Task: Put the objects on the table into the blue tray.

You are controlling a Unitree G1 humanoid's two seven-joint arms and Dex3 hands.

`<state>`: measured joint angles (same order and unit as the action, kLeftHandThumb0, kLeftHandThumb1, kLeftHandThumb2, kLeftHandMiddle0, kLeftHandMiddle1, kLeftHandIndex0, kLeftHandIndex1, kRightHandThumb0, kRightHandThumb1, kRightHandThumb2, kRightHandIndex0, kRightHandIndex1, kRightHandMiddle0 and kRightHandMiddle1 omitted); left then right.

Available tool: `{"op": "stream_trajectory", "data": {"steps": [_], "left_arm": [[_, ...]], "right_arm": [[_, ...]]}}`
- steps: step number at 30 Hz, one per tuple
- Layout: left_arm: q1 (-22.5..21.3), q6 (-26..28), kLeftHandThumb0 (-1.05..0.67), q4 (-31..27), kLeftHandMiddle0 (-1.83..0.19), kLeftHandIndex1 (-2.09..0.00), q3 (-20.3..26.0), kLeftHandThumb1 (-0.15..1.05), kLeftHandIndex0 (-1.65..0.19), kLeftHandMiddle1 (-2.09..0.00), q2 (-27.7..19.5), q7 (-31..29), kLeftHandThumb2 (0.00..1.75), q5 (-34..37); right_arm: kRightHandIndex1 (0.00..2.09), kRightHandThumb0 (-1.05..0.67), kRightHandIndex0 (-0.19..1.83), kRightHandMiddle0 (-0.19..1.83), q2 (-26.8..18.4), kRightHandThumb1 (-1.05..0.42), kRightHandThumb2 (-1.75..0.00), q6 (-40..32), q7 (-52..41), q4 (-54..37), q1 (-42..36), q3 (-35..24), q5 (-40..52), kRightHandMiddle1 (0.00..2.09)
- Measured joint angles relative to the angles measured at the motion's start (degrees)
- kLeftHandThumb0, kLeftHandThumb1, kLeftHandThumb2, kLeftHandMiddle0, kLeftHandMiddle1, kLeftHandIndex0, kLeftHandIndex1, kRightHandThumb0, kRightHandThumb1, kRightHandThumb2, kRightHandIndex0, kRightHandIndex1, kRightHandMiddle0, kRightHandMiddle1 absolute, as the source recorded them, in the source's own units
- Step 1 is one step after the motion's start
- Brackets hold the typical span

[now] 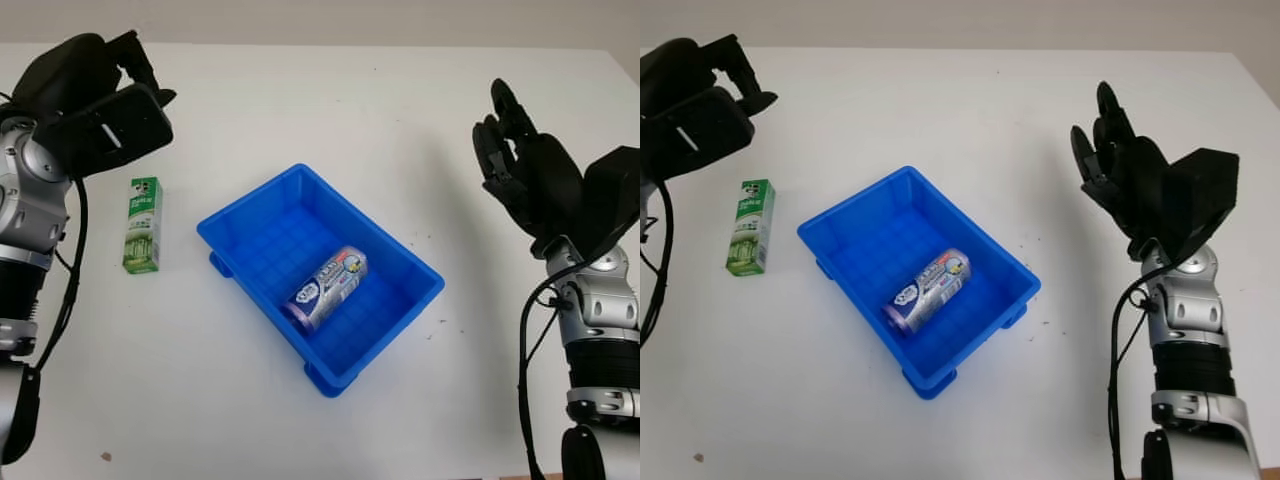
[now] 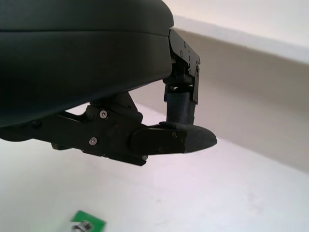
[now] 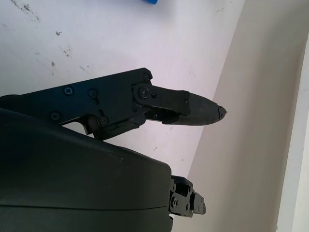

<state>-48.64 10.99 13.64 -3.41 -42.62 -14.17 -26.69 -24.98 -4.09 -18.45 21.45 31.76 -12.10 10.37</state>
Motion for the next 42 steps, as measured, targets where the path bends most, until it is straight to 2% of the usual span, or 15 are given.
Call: {"op": "stream_trajectory", "data": {"steps": [3,4,5,6,7,8,10,11,13,16,22,29,34,39,42], "left_arm": [[0.42,0.11,-0.25,-4.83,-1.06,-2.09,0.94,1.05,-0.81,-2.09,-0.42,-2.05,0.32,0.94],[0.82,0.51,-0.29,-6.58,-0.77,-2.08,0.96,1.04,-0.51,-2.09,-0.95,-3.30,0.25,0.64],[1.21,1.16,-0.33,-8.07,-0.55,-2.04,0.98,1.05,-0.34,-2.09,-1.66,-5.03,0.18,0.46],[1.53,1.81,-0.37,-9.10,-0.32,-1.84,0.99,1.04,-0.19,-1.98,-2.53,-7.22,0.13,0.46],[1.76,2.29,-0.40,-9.80,-0.21,-1.49,1.00,1.02,-0.07,-1.54,-3.92,-10.52,0.10,0.92],[1.87,2.20,-0.43,-9.90,-0.15,-0.93,1.00,0.99,-0.02,-0.80,-5.51,-14.50,0.07,1.99],[1.90,-0.38,-0.48,-8.09,-0.01,-0.32,0.89,0.87,0.02,-0.20,-9.48,-22.86,0.04,5.05],[1.93,-2.86,-0.51,-6.60,0.02,-0.21,0.76,0.84,0.02,-0.12,-11.33,-25.34,0.04,5.56],[2.38,-10.54,-0.57,-4.42,0.07,-0.11,-0.56,0.80,0.01,-0.05,-15.20,-25.93,0.04,2.63],[3.83,-23.03,-0.54,-3.07,0.09,-0.08,-3.41,0.80,-0.01,-0.04,-20.73,-22.28,0.05,-5.34],[5.03,-38.60,-0.48,-1.94,0.09,-0.06,-7.09,0.82,-0.01,-0.05,-25.79,-15.33,0.06,-17.82],[5.66,-51.44,-0.45,0.72,0.03,-0.06,-7.58,0.79,-0.05,-0.06,-29.78,-5.83,0.05,-25.51],[5.39,-57.64,-0.51,3.33,0.03,-0.05,-8.98,0.81,-0.05,-0.06,-30.26,-0.91,0.06,-30.48],[4.47,-60.81,-0.20,4.47,-0.01,-0.08,-11.29,0.86,-0.12,-0.07,-29.94,4.01,0.07,-36.15],[2.78,-62.88,-0.24,6.66,-0.01,-0.07,-13.24,0.85,-0.13,-0.06,-28.82,5.84,0.06,-37.69]], "right_arm": [[0.00,-0.55,-0.19,-0.19,0.09,-1.05,-0.52,-0.54,0.40,-0.02,0.01,0.00,0.01,0.03],[0.00,-0.55,-0.19,-0.19,0.12,-1.05,-0.52,-0.92,0.44,-0.03,0.00,-0.01,0.06,0.03],[0.00,-0.55,-0.19,-0.19,0.15,-1.05,-0.52,-1.29,0.45,-0.05,0.00,-0.01,0.12,0.03],[0.00,-0.54,-0.19,-0.19,0.17,-1.05,-0.53,-1.51,0.42,-0.06,0.00,0.00,0.17,0.03],[0.00,-0.54,-0.19,-0.19,0.18,-1.05,-0.53,-1.66,0.40,-0.06,0.00,-0.01,0.21,0.03],[0.00,-0.54,-0.19,-0.19,0.18,-1.05,-0.53,-1.68,0.29,-0.06,0.00,-0.02,0.24,0.03],[0.00,-0.53,-0.19,-0.19,0.18,-1.05,-0.54,-1.68,-0.14,-0.04,0.01,-0.03,0.32,0.02],[0.00,-0.53,-0.19,-0.19,0.18,-1.05,-0.54,-1.67,-0.28,-0.03,0.00,-0.04,0.35,0.02],[0.00,-0.53,-0.19,-0.19,0.18,-1.05,-0.54,-1.67,-0.46,0.08,0.04,-0.06,0.36,0.03],[0.00,-0.53,-0.19,-0.19,0.18,-1.05,-0.54,-1.67,-0.97,0.97,0.32,-0.14,0.58,0.03],[0.01,-0.54,-0.19,-0.19,0.18,-1.05,-0.53,-1.62,-1.63,1.55,0.86,-0.10,0.71,0.04],[0.00,-0.55,-0.19,-0.19,0.20,-1.05,-0.53,-1.10,-2.17,3.43,1.21,-0.23,1.36,0.02],[0.00,-0.56,-0.19,-0.19,0.22,-1.05,-0.54,0.19,-2.49,4.71,1.44,-0.23,1.40,0.01],[0.00,-0.56,-0.19,-0.19,0.28,-1.05,-0.55,1.38,-3.61,6.44,1.82,-0.25,1.71,0.00],[0.00,-0.56,-0.19,-0.19,0.32,-1.05,-0.54,1.44,-3.48,6.98,1.91,-0.29,1.73,0.02]]}}
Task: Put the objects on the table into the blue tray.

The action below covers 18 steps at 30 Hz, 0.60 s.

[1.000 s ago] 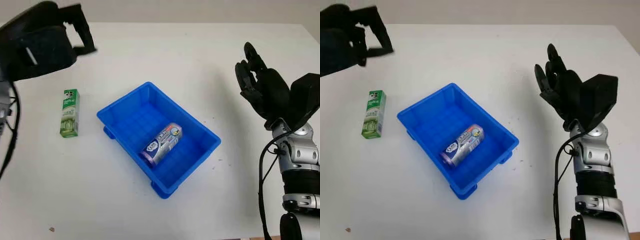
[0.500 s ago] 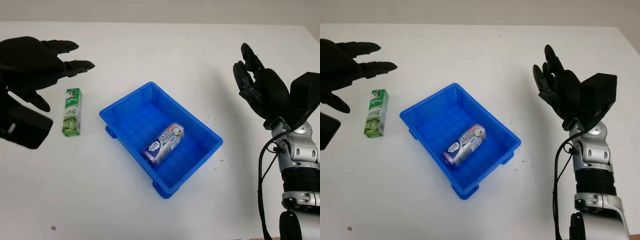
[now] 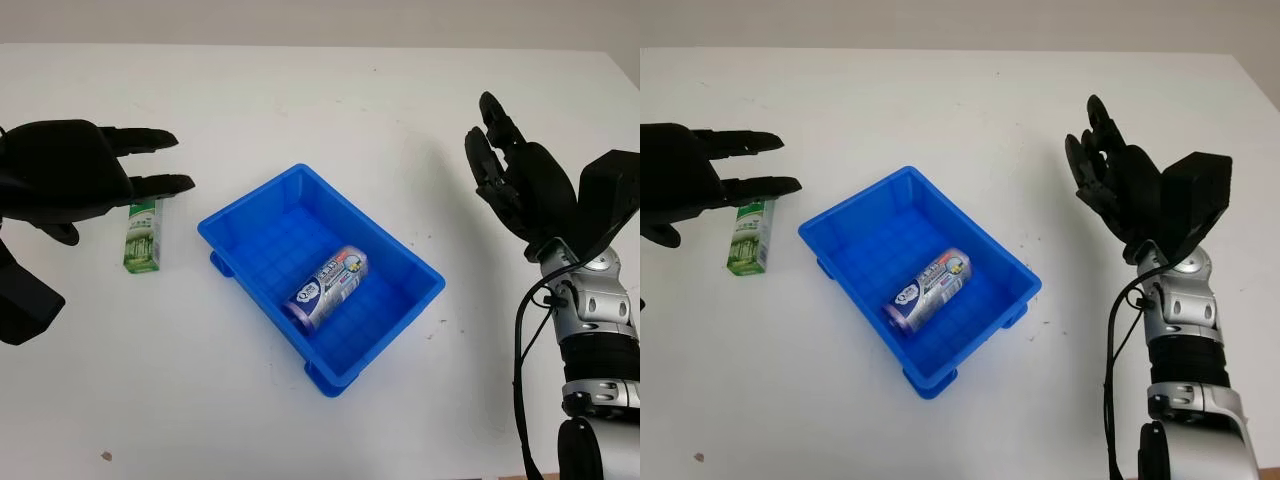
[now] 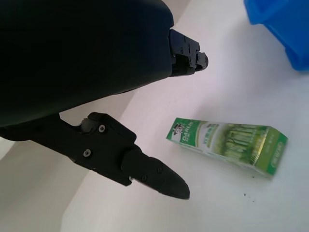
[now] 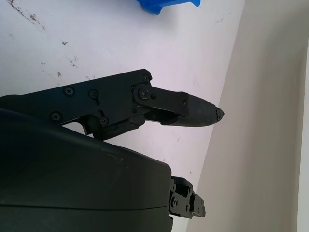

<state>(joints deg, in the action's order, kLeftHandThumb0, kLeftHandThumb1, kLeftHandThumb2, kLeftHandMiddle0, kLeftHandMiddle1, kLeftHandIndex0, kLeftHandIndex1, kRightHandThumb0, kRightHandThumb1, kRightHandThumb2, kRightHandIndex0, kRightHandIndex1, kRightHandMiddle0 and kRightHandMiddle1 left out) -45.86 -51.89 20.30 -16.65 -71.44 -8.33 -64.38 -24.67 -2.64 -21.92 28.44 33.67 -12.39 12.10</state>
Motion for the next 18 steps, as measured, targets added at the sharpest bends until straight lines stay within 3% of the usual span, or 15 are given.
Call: {"op": "stream_trajectory", "data": {"steps": [5,8,10,11,13,14,15,16,18], "left_arm": [[-3.17,-1.76,-0.31,4.20,0.00,-0.07,-5.10,0.83,-0.15,-0.05,3.85,2.72,0.05,-5.33],[-5.51,-2.19,-0.24,6.82,-0.03,-0.08,-7.99,0.83,-0.19,-0.07,5.51,3.12,0.05,-8.25],[-7.19,-2.45,-0.23,9.01,-0.21,-0.17,-10.04,0.84,-0.37,-0.15,6.28,6.03,0.06,-10.48],[-7.92,-2.28,-0.24,10.40,-0.30,-0.33,-11.26,0.86,-0.42,-0.23,6.71,8.93,0.06,-12.07],[-8.98,-0.80,-0.29,13.24,-0.31,-0.98,-14.01,0.90,-0.37,-0.78,7.71,17.13,0.06,-15.96],[-9.62,0.28,-0.29,14.34,-0.28,-1.33,-15.49,0.93,-0.34,-1.28,8.24,20.78,0.06,-17.96],[-10.49,1.67,-0.28,15.62,-0.27,-1.51,-17.34,0.94,-0.33,-1.65,8.84,24.67,0.06,-20.45],[-11.27,3.01,-0.27,17.07,-0.27,-1.60,-19.27,0.95,-0.32,-1.84,9.39,27.98,0.05,-22.86],[-12.15,6.65,-0.25,21.15,-0.49,-1.73,-23.14,0.95,-0.28,-2.04,10.63,35.59,0.05,-27.13]], "right_arm": [[0.00,-0.54,-0.19,-0.19,-0.02,-1.05,-0.57,0.00,-0.24,0.31,0.10,-0.40,0.28,0.00],[0.00,-0.55,-0.19,-0.19,-0.06,-1.05,-0.58,0.01,-0.51,0.39,0.06,-0.78,0.38,0.00],[0.00,-0.54,-0.19,-0.19,-0.08,-1.05,-0.59,0.07,-0.76,0.40,0.05,-0.93,0.38,0.00],[0.00,-0.54,-0.19,-0.19,-0.08,-1.05,-0.60,0.11,-0.77,0.39,0.04,-1.03,0.38,0.00],[0.00,-0.54,-0.19,-0.19,-0.07,-1.05,-0.60,0.19,-0.74,0.39,0.01,-1.26,0.40,0.00],[0.00,-0.54,-0.19,-0.19,-0.07,-1.05,-0.59,0.19,-0.71,0.39,-0.01,-1.51,0.48,0.00],[0.00,-0.54,-0.19,-0.19,-0.07,-1.05,-0.59,0.10,-0.70,0.33,-0.02,-1.65,0.66,0.00],[0.00,-0.55,-0.19,-0.19,-0.06,-1.05,-0.59,-0.09,-0.73,0.18,-0.02,-1.67,0.82,0.00],[0.00,-0.56,-0.19,-0.19,-0.06,-1.05,-0.58,-0.34,-0.91,-0.23,-0.07,-1.78,1.06,0.00]]}}
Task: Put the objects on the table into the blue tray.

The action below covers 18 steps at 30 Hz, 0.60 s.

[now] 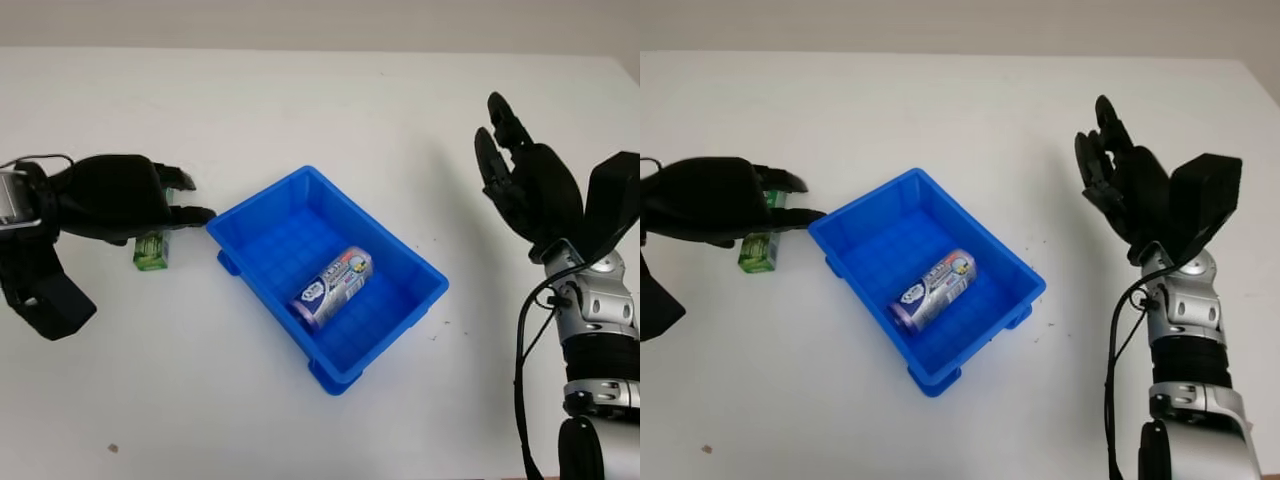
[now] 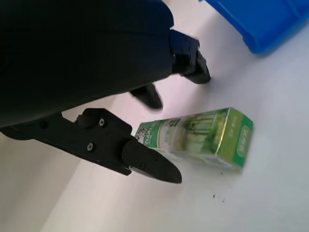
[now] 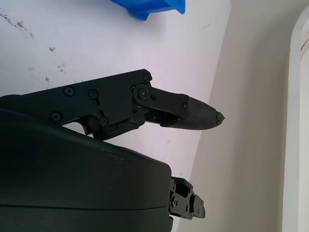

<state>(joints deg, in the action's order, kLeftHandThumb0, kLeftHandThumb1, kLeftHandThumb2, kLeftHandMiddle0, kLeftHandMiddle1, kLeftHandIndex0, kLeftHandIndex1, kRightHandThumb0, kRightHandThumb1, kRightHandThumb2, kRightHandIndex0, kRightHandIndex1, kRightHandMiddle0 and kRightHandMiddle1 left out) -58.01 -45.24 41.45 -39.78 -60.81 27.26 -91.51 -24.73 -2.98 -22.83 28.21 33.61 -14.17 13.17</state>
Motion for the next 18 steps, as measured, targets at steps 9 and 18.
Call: {"op": "stream_trajectory", "data": {"steps": [9,18], "left_arm": [[-4.75,9.83,-0.50,12.64,-0.69,-2.05,-9.02,1.05,-0.27,-2.09,2.62,13.66,0.42,-4.95],[-6.69,14.89,-0.46,15.84,-0.73,-2.09,-9.62,1.05,-0.29,-2.09,3.79,15.46,0.31,-0.25]], "right_arm": [[0.00,-0.57,-0.19,-0.19,-0.28,-1.05,-0.56,0.01,-1.17,0.01,-0.16,-0.45,0.15,0.03],[0.00,-0.56,-0.19,-0.19,-0.62,-1.05,-0.55,0.05,-2.00,1.17,0.24,-0.37,0.06,0.02]]}}
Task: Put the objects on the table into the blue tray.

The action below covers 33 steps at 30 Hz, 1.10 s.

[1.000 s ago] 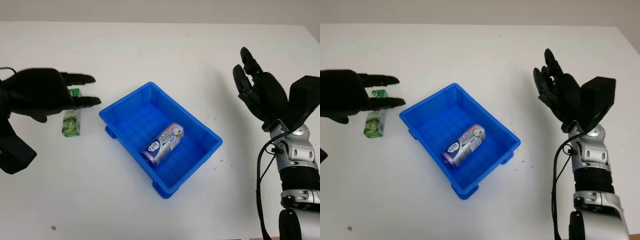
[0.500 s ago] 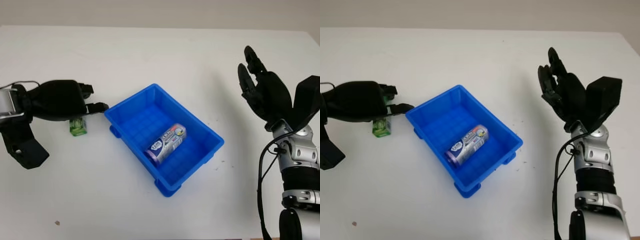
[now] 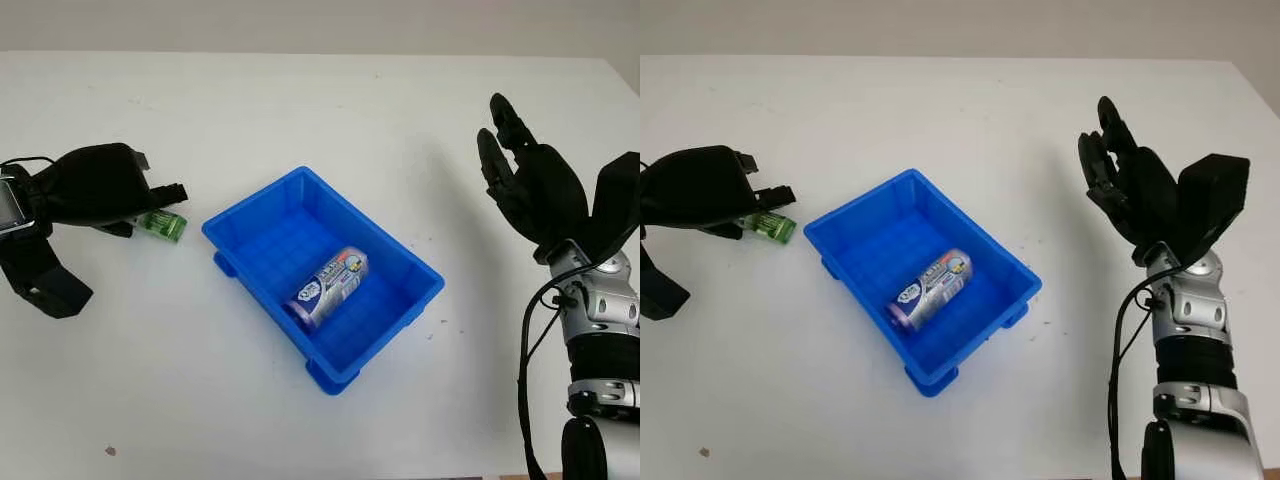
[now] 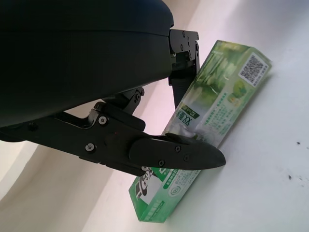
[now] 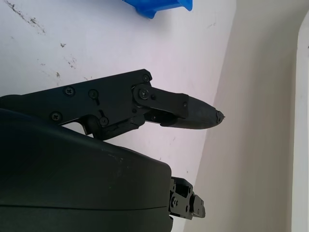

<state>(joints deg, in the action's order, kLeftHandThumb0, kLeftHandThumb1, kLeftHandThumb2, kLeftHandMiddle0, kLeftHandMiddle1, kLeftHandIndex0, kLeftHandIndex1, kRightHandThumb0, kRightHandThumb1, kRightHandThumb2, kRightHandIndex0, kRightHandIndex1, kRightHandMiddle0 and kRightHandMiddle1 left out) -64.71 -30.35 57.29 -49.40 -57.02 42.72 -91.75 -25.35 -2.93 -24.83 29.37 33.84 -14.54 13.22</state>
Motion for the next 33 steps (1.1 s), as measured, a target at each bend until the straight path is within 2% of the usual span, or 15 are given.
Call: {"op": "stream_trajectory", "data": {"steps": [3,8,9,10,11,13,15,18,21,24,27,33], "left_arm": [[-2.28,1.30,-0.47,0.30,-0.72,-2.09,0.28,1.05,-0.31,-2.09,0.69,-0.21,0.20,1.74],[-6.32,5.32,-0.45,0.52,-0.65,-2.06,2.71,1.05,-0.21,-2.09,0.80,-1.34,0.19,5.78],[-6.82,5.65,-0.45,0.48,-0.63,-1.96,3.69,1.05,-0.31,-2.09,0.81,-1.58,0.20,7.21],[-7.08,5.78,-0.45,0.46,-0.61,-1.84,5.29,1.05,-0.42,-2.09,0.93,-1.47,0.17,9.50],[-7.58,5.77,-0.45,0.44,-0.62,-1.86,6.91,1.05,-0.43,-2.09,1.15,-1.21,0.18,11.94],[-8.36,5.31,-0.46,-0.23,-0.67,-2.03,11.04,1.05,-0.39,-2.09,1.80,-1.50,0.23,17.90],[-8.28,3.41,-0.45,-2.52,-0.75,-2.08,16.42,1.05,-0.38,-2.09,2.64,-5.87,0.39,26.91],[-6.39,1.82,-0.42,-9.78,-0.84,-2.09,24.78,1.05,-0.38,-2.09,3.85,-18.48,0.45,42.50],[-2.24,2.57,-0.40,-19.07,-1.00,-2.09,31.84,1.05,-0.45,-2.09,5.62,-33.38,0.45,59.09],[3.93,8.70,-0.38,-32.06,-1.02,-2.09,37.43,1.05,-0.50,-2.09,8.51,-47.65,0.43,73.09],[8.73,15.85,-0.39,-41.87,-0.91,-2.09,40.01,1.05,-0.42,-2.09,10.14,-55.79,0.43,78.00],[15.86,38.11,-0.37,-61.86,-0.84,-2.09,42.98,1.05,-0.44,-2.09,12.99,-69.70,0.44,87.40]], "right_arm": [[0.01,-0.56,-0.19,-0.17,0.00,-1.05,-0.54,-0.01,-0.04,0.00,0.41,0.02,0.03,0.03],[0.03,-0.59,-0.18,-0.16,0.00,-1.05,-0.53,0.20,-0.59,0.45,0.49,-0.01,0.06,0.04],[0.03,-0.59,-0.18,-0.16,0.00,-1.05,-0.53,0.22,-0.64,0.63,0.48,-0.01,0.05,0.04],[0.03,-0.59,-0.19,-0.16,0.00,-1.05,-0.53,0.22,-0.62,0.70,0.48,-0.01,0.03,0.04],[0.03,-0.58,-0.19,-0.17,0.00,-1.05,-0.53,0.22,-0.57,0.71,0.48,-0.01,0.02,0.04],[0.03,-0.57,-0.19,-0.17,0.00,-1.05,-0.54,0.22,-0.34,0.70,0.49,0.04,-0.06,0.04],[0.03,-0.56,-0.19,-0.18,0.03,-1.05,-0.55,0.29,-0.24,0.70,0.48,0.11,-0.21,0.04],[0.03,-0.55,-0.19,-0.18,0.14,-1.05,-0.56,0.28,0.22,0.67,0.49,0.16,-0.24,0.04],[0.02,-0.56,-0.19,-0.19,0.16,-1.05,-0.56,0.28,0.56,0.58,0.45,0.15,-0.23,0.04],[0.01,-0.54,-0.19,-0.19,0.25,-1.05,-0.58,0.28,0.67,0.24,0.20,0.15,-0.11,0.02],[0.00,-0.56,-0.19,-0.19,0.41,-1.05,-0.56,0.29,0.64,-0.16,0.03,0.15,0.10,0.01],[0.01,-0.58,-0.19,-0.18,0.58,-1.05,-0.55,0.60,0.84,-0.19,-0.07,0.26,-0.11,0.02]]}}
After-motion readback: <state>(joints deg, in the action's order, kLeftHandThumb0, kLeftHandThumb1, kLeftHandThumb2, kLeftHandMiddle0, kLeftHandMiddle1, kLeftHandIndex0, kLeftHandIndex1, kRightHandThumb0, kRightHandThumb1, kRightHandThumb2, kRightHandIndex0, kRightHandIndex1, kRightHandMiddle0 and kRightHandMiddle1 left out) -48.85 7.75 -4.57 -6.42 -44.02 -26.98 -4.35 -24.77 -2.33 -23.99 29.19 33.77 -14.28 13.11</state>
